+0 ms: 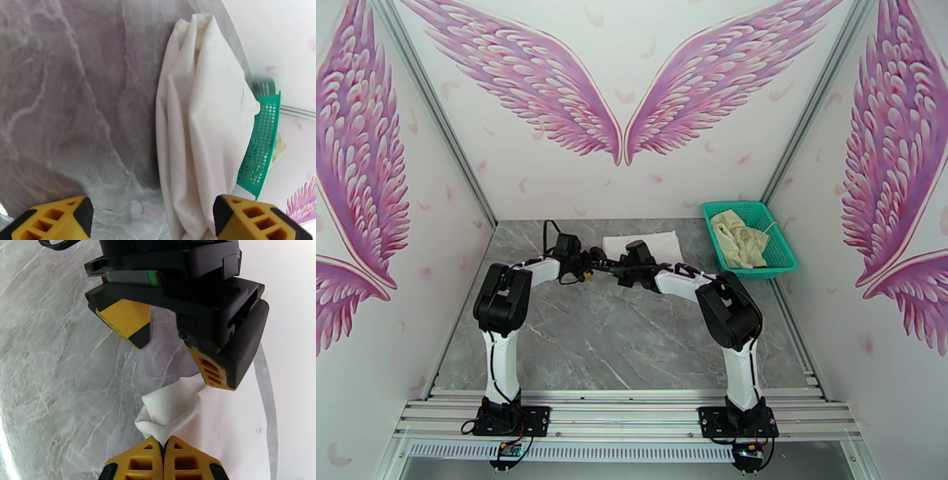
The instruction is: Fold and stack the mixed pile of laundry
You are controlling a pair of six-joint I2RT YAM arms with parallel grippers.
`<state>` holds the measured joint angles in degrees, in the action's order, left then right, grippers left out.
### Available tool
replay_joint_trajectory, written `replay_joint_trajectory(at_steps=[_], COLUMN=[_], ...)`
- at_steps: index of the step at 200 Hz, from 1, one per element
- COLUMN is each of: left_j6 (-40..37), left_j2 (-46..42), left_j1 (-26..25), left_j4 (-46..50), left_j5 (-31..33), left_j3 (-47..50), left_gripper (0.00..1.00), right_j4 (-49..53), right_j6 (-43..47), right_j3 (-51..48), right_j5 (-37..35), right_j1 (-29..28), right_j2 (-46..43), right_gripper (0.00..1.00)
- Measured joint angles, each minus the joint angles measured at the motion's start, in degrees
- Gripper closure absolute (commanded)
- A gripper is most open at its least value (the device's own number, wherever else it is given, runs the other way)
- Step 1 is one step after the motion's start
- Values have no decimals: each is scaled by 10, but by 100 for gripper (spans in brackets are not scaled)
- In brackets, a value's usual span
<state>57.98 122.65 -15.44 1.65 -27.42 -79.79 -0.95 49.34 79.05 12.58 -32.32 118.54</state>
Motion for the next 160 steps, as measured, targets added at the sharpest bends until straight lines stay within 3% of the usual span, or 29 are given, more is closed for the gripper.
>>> replay_joint_trajectory(at_steps=[69,121,160], left_j6=[135,193,218], left_j2=[45,65,82], left_j1=[-35,-63,-70], left_j4=[-73,-87,-91], left_j5=[24,42,48], left_j3=[-37,-62,-79], left_gripper=[19,23,37], right_j4=[-6,-23,-36], right_j6=[-5,-19,-27], right_j3=[-9,-21,-31], right_j5=[12,20,26], right_j1=[4,19,27], right_j2=[-5,-31,-44], right_gripper=[100,100,100])
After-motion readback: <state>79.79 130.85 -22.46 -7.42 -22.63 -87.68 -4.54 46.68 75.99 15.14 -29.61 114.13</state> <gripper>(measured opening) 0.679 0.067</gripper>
